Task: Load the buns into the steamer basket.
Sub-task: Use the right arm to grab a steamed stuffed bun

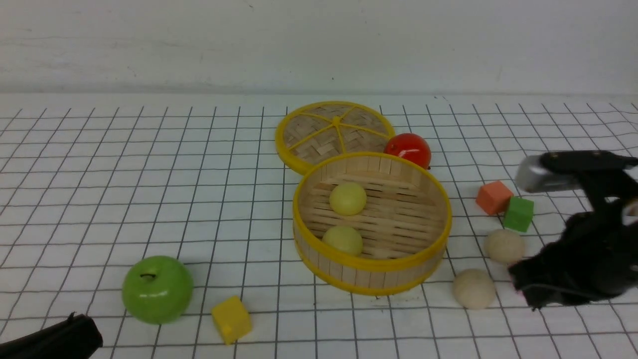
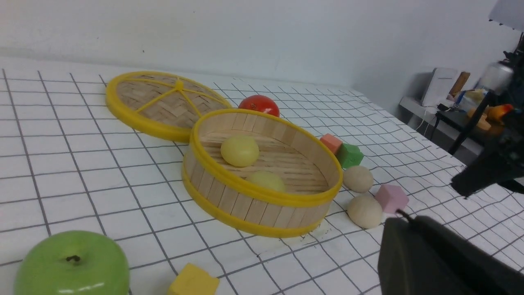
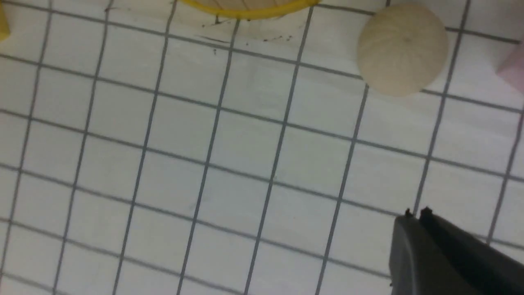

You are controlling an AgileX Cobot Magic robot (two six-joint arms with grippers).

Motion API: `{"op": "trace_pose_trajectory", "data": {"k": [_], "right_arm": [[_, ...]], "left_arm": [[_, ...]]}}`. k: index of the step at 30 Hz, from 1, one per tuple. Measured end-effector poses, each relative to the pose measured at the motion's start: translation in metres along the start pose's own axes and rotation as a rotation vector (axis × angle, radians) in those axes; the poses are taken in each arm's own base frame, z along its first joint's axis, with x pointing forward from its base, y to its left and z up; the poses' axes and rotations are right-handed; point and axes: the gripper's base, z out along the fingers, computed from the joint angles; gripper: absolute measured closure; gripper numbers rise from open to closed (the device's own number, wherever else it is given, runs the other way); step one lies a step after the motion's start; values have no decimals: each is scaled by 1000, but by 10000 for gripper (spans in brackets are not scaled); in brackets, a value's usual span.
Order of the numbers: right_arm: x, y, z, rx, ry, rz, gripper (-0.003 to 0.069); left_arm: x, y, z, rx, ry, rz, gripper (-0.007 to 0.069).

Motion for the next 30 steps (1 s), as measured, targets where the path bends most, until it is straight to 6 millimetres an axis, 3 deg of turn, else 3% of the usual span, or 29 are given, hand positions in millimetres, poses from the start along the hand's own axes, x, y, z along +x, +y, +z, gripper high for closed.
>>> {"op": "trace_pose_trajectory", "data": {"k": [7,15,21,30], "right_arm": [[-45,-5,57,68,88,34,524],[-62,-10,97,101,121,36,349],[-65,-11,99,106,91,33,342],[-67,-13,115,112,87,48,389]], "left_arm": [[1,0,0,-1,9,6,638],[1,0,0,-1,9,7,638],[1,0,0,-1,8,8,638],[1,0,0,-1,8,8,638]]}}
